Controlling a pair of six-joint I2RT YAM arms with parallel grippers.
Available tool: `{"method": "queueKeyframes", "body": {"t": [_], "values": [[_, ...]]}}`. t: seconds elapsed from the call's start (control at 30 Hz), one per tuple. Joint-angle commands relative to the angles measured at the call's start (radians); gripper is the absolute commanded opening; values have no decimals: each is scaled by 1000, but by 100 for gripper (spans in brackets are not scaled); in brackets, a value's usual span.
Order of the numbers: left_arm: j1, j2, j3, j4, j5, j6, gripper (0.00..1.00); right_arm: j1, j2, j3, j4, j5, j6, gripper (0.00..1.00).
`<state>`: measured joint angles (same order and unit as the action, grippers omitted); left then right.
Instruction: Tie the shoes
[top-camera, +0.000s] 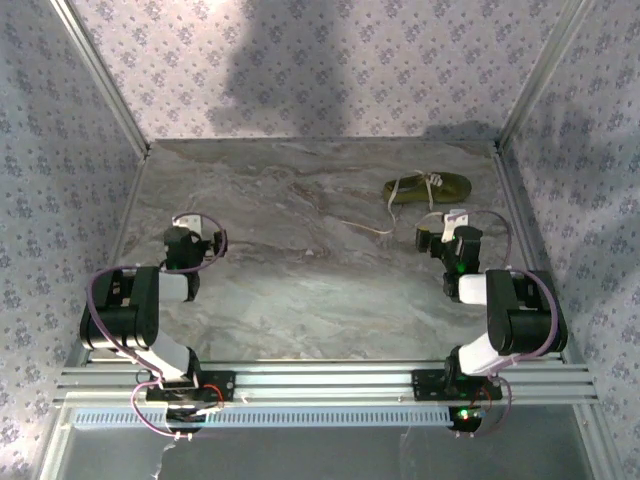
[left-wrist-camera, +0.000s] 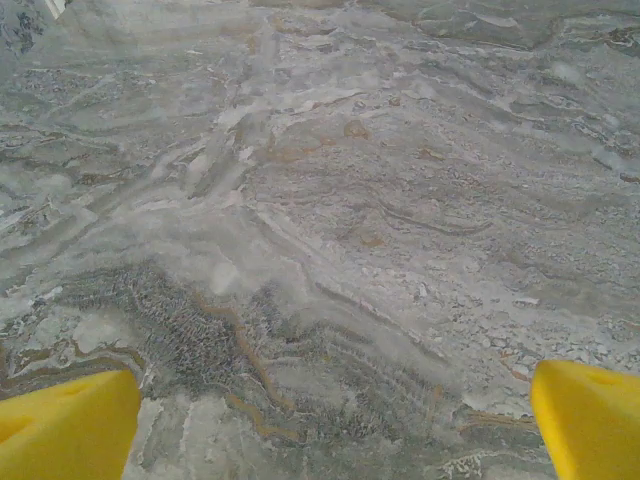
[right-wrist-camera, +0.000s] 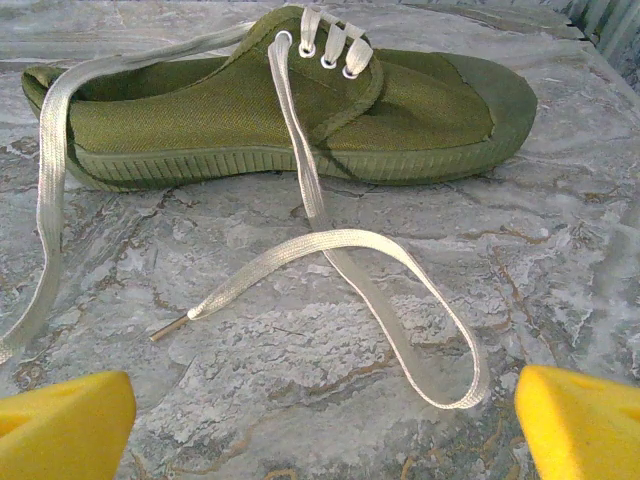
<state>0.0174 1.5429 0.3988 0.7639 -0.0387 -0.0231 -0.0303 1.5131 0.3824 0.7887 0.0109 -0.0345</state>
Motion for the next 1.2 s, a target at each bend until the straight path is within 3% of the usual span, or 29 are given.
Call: {"method": "queueKeyframes", "body": {"t": [0.0, 0.43, 0.73, 0.87, 0.97, 1.17], "values": [[-1, -7, 18, 45, 5, 3, 100, -6, 7, 17, -3, 3, 5, 100], [2, -6, 18, 45, 11, 2, 100, -6, 7, 17, -3, 1, 5, 100], [-52, -57, -38, 112, -51, 49, 100, 0, -16, 24, -31, -12, -9, 100], [-111, -156, -3, -29, -163, 77, 100, 23, -80, 8, -49, 20, -25, 100], [-177, -257, 27, -132, -272, 101, 100, 36, -185, 30, -161, 31, -40, 99], [-183, -353, 190, -473, -343, -140, 100, 28, -349, 128, -385, 6, 129, 100]]}}
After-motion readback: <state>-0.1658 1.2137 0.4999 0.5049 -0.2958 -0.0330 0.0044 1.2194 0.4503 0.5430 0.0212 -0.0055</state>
